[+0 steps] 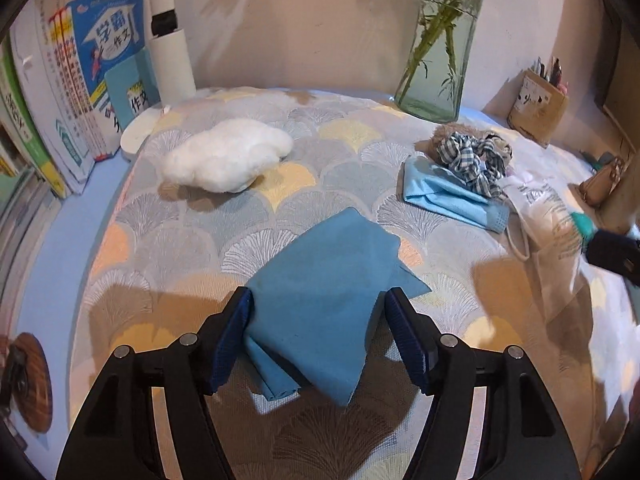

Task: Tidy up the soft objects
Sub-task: 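Grasp the blue towel with the left gripper while the right gripper grasps the clear printed bag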

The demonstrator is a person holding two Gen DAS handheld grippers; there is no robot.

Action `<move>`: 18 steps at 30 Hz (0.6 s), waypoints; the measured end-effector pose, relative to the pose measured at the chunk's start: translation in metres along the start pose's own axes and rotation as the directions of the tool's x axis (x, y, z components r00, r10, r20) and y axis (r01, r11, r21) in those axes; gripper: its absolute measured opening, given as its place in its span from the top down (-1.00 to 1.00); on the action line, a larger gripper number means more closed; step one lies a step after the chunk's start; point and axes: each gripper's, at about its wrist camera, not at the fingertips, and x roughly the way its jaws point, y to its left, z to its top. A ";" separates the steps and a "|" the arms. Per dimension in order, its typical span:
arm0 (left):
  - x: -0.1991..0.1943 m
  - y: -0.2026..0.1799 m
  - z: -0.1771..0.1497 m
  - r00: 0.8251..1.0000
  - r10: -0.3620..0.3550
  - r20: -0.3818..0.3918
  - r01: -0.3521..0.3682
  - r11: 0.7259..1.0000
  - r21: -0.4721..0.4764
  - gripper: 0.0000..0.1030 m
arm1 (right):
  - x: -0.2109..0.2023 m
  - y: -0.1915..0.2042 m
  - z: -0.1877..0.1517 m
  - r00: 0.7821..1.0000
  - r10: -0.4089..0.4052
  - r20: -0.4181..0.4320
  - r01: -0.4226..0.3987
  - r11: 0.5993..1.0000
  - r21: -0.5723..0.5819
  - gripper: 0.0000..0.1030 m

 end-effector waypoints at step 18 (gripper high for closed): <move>-0.021 -0.004 -0.001 0.992 0.014 0.123 -0.015 1.000 0.007 0.78 | -0.012 0.013 -0.018 0.991 -0.016 0.129 0.024 0.998 -0.066 0.23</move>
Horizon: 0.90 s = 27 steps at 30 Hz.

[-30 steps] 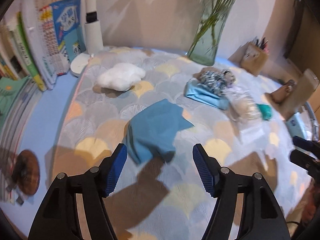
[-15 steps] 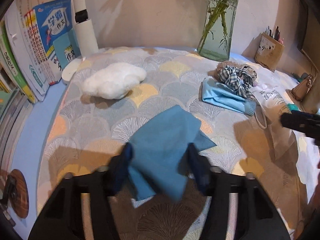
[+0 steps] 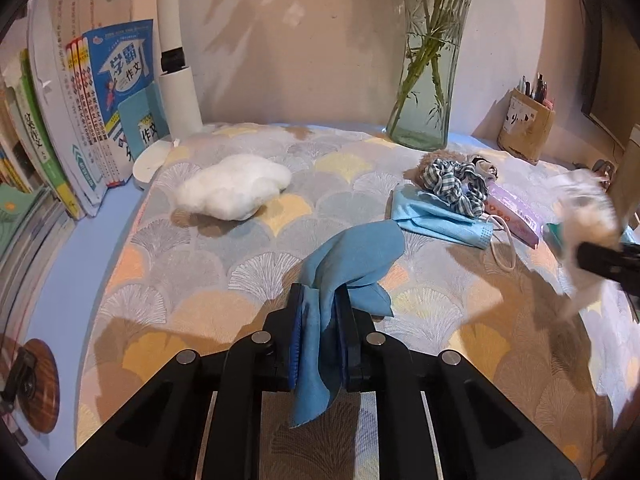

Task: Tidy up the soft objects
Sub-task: 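Grasp the blue towel with the left gripper while the right gripper grasps the clear printed bag, then carry the blue towel and clear printed bag to the glass bowl and release them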

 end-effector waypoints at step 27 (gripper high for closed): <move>-0.108 -0.139 -0.043 0.939 -0.342 0.021 0.342 0.940 0.002 0.78 | -0.101 -0.070 -0.060 0.987 0.158 -0.043 -0.142 0.957 0.254 0.23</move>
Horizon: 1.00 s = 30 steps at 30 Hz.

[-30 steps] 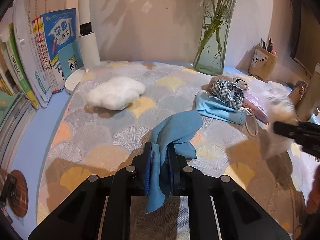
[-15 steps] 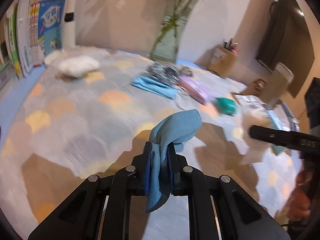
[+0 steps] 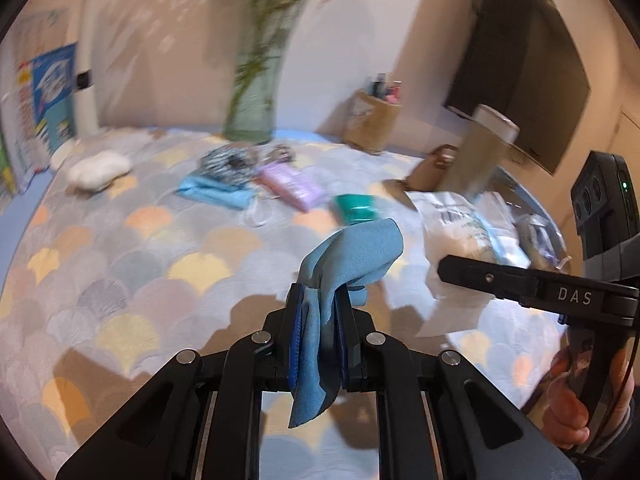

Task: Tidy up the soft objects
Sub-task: 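Carry the blue towel and clear printed bag to the glass bowl and release them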

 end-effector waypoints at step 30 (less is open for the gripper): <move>0.121 -0.306 0.120 0.963 -0.260 -0.073 0.267 0.874 0.406 0.78 | -0.214 -0.293 0.041 0.914 -0.228 0.337 0.016 0.848 0.530 0.22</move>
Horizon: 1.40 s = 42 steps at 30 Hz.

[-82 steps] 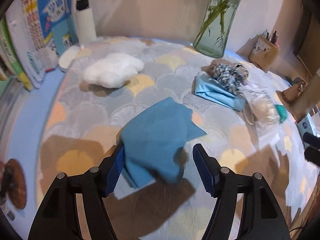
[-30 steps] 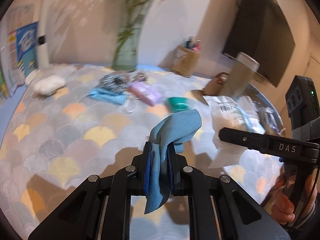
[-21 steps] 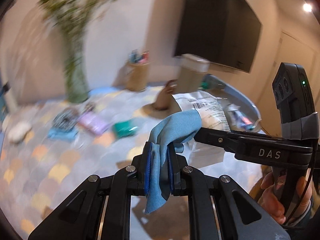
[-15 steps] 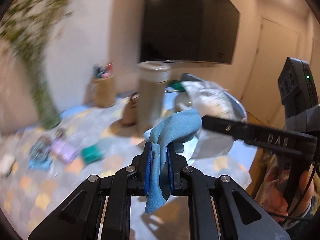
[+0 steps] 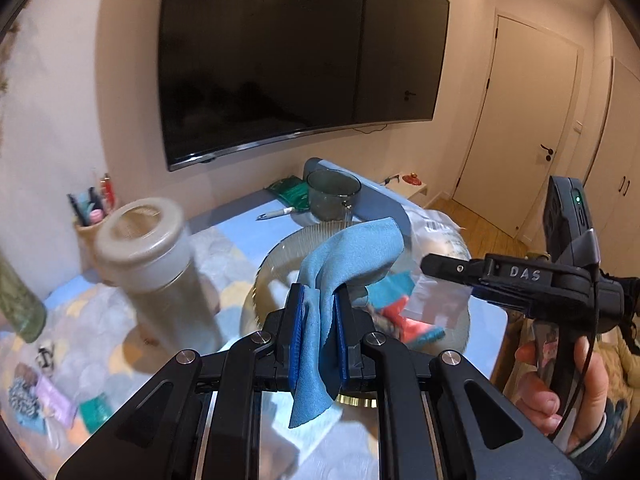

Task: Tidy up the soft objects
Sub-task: 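Carry the blue towel and clear printed bag to the glass bowl and release them, then move both open grippers back over the table toward the remaining items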

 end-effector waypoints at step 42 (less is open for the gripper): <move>-0.166 0.051 -0.076 0.974 0.113 0.195 -0.086 0.987 -0.139 -0.41 | -0.036 0.175 -0.095 0.997 -0.037 0.073 0.066 0.890 -0.451 -0.54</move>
